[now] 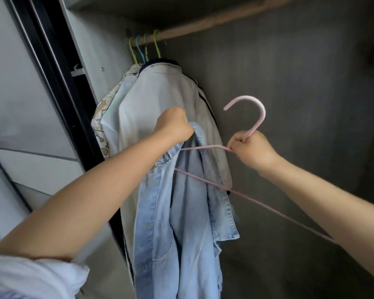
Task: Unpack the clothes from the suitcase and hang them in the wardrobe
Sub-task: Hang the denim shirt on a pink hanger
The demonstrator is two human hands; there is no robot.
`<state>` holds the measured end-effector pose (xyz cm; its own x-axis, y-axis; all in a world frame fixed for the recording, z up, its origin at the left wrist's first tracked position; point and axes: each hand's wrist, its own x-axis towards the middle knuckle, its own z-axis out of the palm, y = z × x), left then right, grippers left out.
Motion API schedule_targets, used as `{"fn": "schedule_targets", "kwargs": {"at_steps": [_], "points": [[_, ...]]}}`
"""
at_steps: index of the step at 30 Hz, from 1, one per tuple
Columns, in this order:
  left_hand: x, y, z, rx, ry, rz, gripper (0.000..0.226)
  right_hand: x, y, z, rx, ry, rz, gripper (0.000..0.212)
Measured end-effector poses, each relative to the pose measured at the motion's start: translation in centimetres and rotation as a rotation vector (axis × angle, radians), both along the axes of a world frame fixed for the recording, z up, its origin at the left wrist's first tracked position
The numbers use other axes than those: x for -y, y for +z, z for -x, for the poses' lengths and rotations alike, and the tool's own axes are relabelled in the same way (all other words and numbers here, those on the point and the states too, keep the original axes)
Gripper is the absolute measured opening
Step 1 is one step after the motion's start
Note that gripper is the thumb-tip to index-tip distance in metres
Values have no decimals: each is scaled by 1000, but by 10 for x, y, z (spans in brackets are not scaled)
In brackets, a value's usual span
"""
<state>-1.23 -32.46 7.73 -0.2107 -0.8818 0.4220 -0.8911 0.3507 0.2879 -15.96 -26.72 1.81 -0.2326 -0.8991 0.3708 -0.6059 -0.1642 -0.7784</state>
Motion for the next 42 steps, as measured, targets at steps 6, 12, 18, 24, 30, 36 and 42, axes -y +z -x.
{"fn": "schedule_targets", "kwargs": {"at_steps": [6,12,18,24,30,36,42], "points": [[-19,0,22,-39,-236,186,17,3,-11,6,516,27,174,32],[-3,-7,6,257,-411,253,56,-8,7,26,626,77,282,32],[0,-10,19,203,-272,388,50,-5,23,41,197,19,270,14],[23,7,25,15,-106,347,41,-16,-43,62,-435,-179,633,30],[25,21,30,-109,-187,357,37,19,-122,56,-169,-220,-43,34],[29,18,11,-185,-260,313,39,38,-108,64,-63,-186,-75,25],[32,11,-34,-151,-244,248,48,19,-85,95,-327,-40,-98,14]]}}
